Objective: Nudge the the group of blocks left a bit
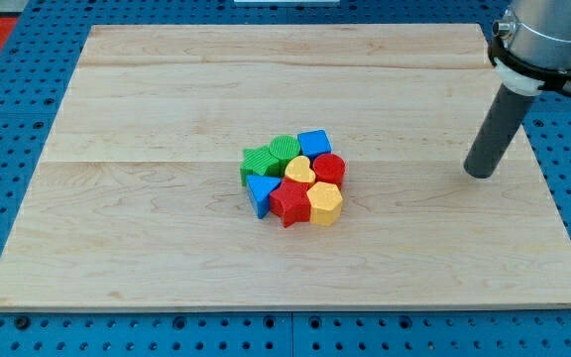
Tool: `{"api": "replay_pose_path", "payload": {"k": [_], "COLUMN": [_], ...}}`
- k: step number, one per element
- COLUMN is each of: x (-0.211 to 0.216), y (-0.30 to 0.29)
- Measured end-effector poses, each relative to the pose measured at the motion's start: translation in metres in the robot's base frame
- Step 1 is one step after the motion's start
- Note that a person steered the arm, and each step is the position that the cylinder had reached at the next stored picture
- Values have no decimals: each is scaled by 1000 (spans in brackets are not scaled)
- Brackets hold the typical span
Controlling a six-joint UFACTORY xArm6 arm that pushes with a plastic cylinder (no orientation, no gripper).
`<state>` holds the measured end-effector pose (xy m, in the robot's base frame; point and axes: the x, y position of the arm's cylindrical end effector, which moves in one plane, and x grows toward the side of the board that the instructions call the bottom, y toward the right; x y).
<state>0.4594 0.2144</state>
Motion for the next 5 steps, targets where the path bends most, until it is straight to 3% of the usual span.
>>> {"api": "replay_pose_path", "payload": {"k": [5], "x": [-1], "y": [33]}}
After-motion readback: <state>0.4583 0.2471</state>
